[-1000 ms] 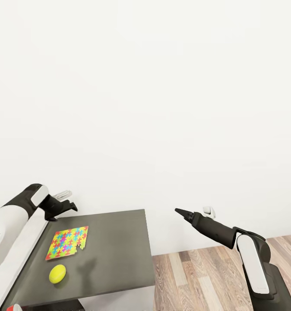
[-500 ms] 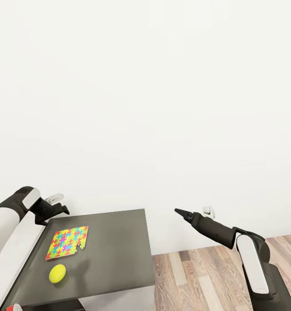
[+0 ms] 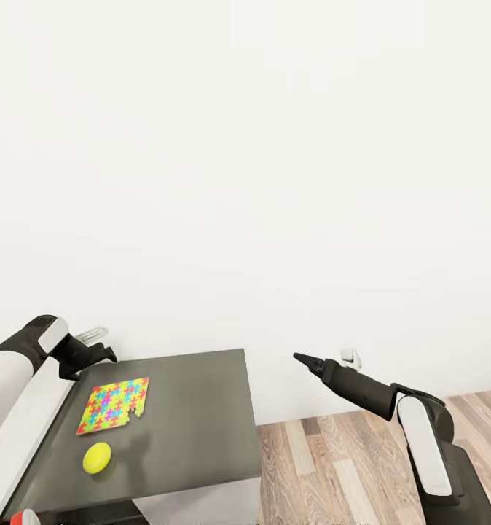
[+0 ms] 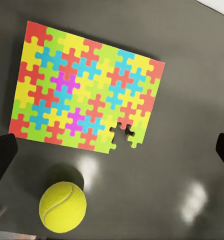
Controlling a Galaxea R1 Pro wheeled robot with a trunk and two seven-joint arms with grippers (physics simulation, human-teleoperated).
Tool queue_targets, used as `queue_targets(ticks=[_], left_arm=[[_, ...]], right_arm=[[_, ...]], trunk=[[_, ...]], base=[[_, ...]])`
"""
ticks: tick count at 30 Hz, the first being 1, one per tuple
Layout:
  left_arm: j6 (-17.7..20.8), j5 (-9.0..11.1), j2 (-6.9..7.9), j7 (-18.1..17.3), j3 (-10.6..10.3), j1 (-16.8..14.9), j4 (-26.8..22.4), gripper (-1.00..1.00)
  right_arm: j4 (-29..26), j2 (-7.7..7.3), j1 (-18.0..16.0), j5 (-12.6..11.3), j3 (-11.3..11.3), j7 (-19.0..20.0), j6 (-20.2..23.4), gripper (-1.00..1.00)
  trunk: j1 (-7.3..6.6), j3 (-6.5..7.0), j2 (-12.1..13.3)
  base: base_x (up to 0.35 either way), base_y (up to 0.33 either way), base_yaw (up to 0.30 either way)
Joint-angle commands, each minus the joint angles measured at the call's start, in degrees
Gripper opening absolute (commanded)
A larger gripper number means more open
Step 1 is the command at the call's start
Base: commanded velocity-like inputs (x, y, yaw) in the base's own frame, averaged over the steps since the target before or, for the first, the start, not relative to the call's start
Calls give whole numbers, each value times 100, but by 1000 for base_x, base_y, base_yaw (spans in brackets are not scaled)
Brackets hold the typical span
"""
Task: Put all the toys in the child's room - the three board games (two on the bed and one on the table), the two jigsaw puzzles on the table, and the tennis ball on the table - inside the toy box on the table in the child's room.
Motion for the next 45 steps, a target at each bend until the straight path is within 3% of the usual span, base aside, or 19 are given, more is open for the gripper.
queue_targets(ticks=[1, 5, 8, 14, 21, 35, 39, 45], left_arm=[[17, 59, 5, 23, -47, -4, -13, 100], [13, 59, 5, 21, -47, -3, -25, 100], [12, 59, 3, 21, -47, -3, -27, 100], [12, 59, 4, 21, -47, -3, -35, 100], [11, 59, 5, 21, -47, -3, -37, 100], [10, 59, 13, 20, -47, -3, -37, 100], [-209, 52, 13, 9, -47, 0, -34, 100], [-417, -195, 15, 6, -47, 21, -28, 100]], right_arm=[[4, 3, -6, 53, -5, 51, 24, 100], [177, 13, -8, 57, 1, 20, 24, 100], [681, 14, 0, 75, -7, 25, 24, 100], [929, 5, -13, 75, -4, 41, -6, 100], [950, -3, -15, 74, 8, 78, -252, 100], [925, -2, -6, 74, 12, 90, -281, 100], [918, -8, -6, 74, 7, 91, -281, 100], [916, 0, -6, 74, 6, 68, -273, 100]], trunk=[[3, -22, -13], [3, -59, -13], [3, -87, -13], [3, -143, -13], [3, -189, -13], [3, -194, -13], [3, -201, -13], [3, -247, -13]], base=[[0, 0, 0], [0, 0, 0], [0, 0, 0], [0, 0, 0], [0, 0, 0], [0, 0, 0], [0, 0, 0], [0, 0, 0]])
